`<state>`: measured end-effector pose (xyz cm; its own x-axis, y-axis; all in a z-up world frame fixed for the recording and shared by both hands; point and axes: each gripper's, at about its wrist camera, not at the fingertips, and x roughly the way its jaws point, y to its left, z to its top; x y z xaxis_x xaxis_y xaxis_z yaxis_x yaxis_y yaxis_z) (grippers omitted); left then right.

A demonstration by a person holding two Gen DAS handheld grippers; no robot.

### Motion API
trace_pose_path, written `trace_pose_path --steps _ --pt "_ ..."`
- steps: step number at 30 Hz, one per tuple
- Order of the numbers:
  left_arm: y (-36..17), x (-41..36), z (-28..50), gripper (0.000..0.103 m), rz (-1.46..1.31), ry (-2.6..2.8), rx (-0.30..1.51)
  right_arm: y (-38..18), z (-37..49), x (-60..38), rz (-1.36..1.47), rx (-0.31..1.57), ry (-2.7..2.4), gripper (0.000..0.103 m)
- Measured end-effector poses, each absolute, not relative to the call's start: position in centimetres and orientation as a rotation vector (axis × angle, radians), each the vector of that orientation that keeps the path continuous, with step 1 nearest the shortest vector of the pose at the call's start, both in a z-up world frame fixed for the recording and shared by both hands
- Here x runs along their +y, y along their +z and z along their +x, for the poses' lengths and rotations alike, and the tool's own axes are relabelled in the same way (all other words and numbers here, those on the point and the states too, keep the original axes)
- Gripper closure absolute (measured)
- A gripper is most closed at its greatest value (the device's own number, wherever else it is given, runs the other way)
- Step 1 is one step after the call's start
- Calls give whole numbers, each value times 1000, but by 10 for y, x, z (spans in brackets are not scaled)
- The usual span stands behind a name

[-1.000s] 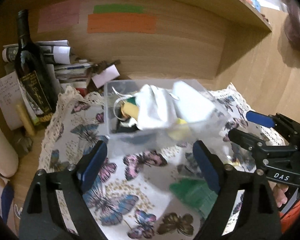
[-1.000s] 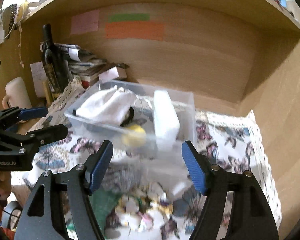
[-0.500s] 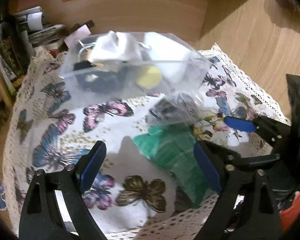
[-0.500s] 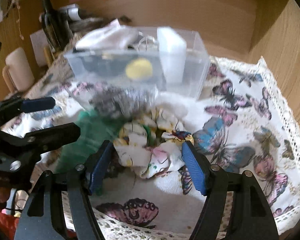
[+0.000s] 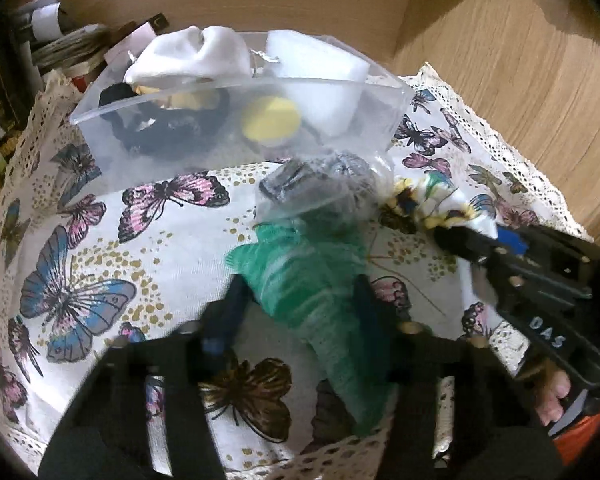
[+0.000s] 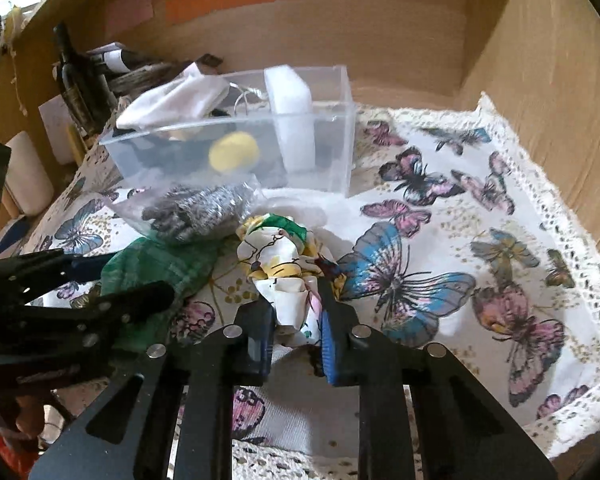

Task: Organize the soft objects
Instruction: 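Grasp the green knitted glove with the left tool while the right tool grasps the floral cloth bundle, then lower the glove and floral cloth into the clear box and open both tools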

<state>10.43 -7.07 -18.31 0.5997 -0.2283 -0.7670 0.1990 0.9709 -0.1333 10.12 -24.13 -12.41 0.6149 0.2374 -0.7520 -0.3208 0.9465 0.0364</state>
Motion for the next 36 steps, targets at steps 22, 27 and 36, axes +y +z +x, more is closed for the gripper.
trace_pose_path --steps 22,27,36 --pt "-100 5 78 89 -90 -123 652 -53 122 -216 -80 641 376 86" --pt "-75 16 79 89 -106 -99 582 -41 143 -203 -81 620 406 86" --pt "-48 32 118 88 -133 -88 532 -49 200 -168 -132 684 425 85"
